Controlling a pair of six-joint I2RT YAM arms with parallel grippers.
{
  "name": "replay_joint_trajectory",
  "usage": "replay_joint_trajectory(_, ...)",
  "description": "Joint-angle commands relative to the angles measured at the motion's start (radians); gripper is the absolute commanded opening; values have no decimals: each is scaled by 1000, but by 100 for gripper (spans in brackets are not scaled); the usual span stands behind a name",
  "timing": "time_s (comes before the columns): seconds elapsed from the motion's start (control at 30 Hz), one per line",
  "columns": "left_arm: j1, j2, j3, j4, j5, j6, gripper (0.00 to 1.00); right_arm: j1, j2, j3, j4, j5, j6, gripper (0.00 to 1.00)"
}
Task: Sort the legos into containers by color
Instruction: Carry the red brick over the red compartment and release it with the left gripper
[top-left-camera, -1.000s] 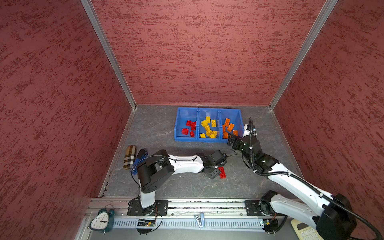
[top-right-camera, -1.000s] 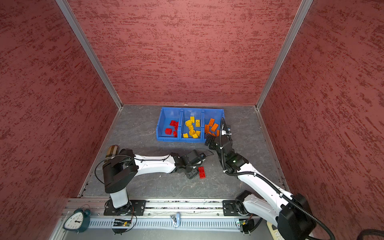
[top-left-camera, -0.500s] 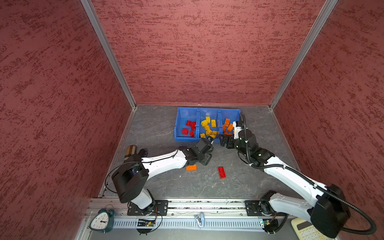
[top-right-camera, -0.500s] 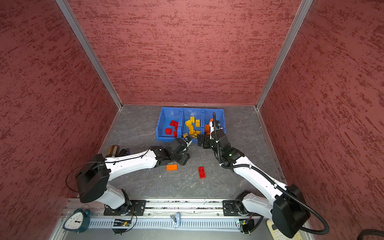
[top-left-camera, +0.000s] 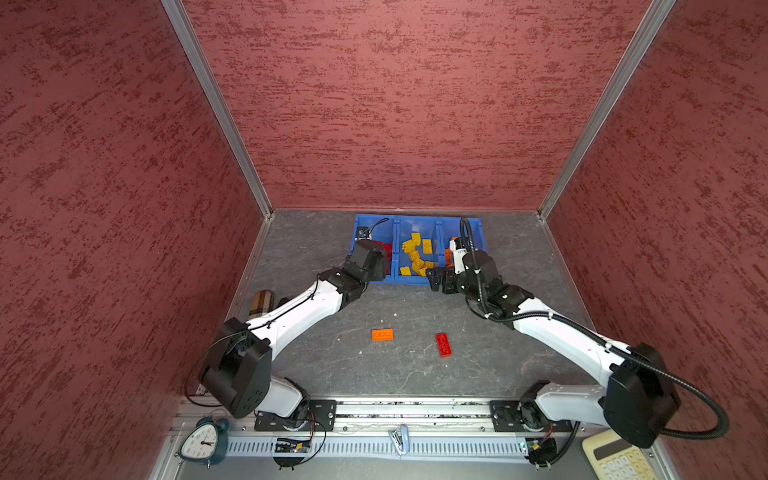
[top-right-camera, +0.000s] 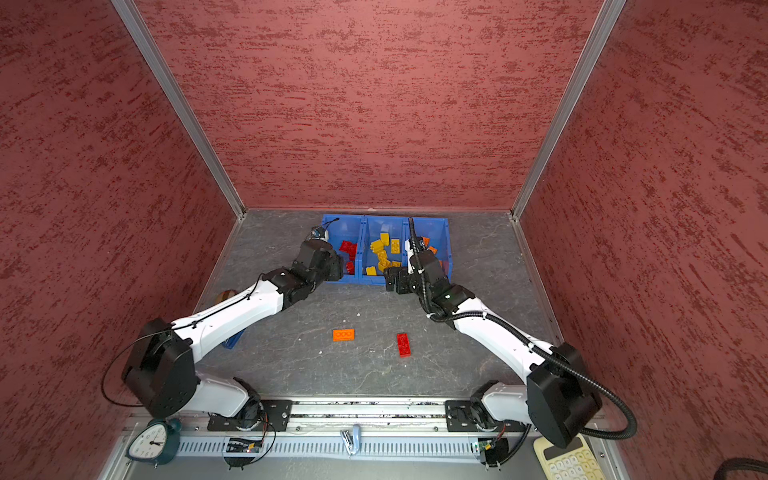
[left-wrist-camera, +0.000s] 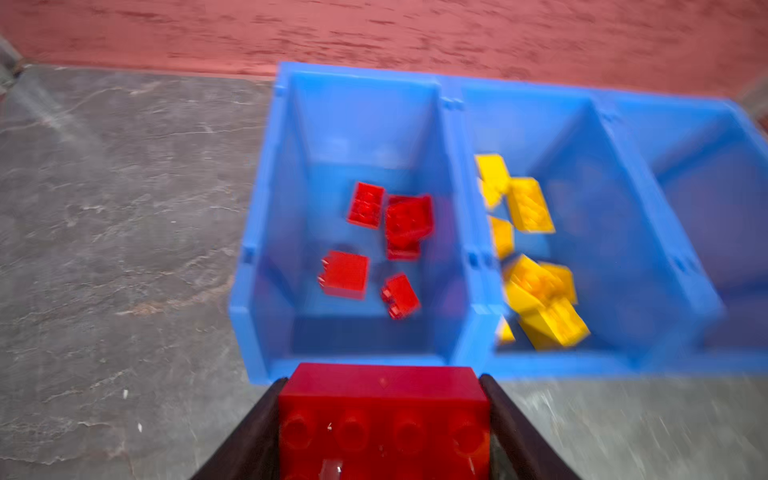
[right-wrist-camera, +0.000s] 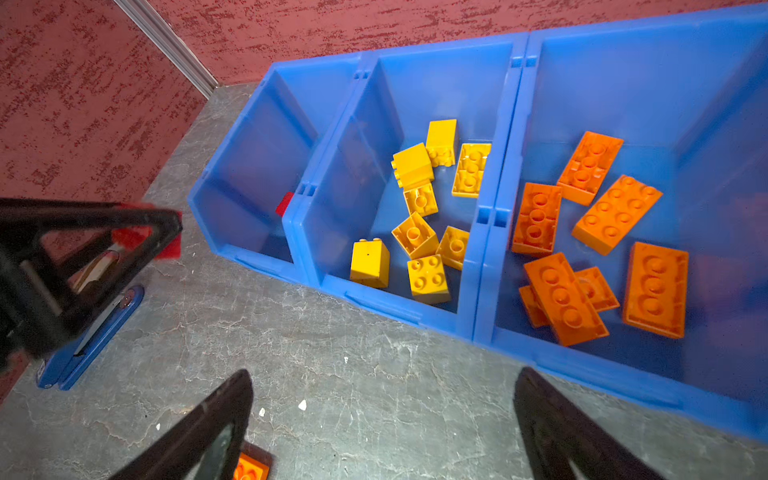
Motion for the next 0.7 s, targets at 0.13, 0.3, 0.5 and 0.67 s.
replay_joint_trajectory(0.13,61,241,227,-64,-2,-16,44,6,-12,22,-30,12,-23,99)
replay_joint_trajectory(0.3,76,382,390,-171,-82,-19,50,7,-37,-8,-24,-4,-20,99)
replay_joint_trajectory(0.5,61,452,519,-220,-43,-27,70,7,-44,-29,-43,-8,-27,99)
replay_joint_trajectory(0.67,37,439,513,-211,-29,-26,84,9,-43,-41,-49,7,-31,99)
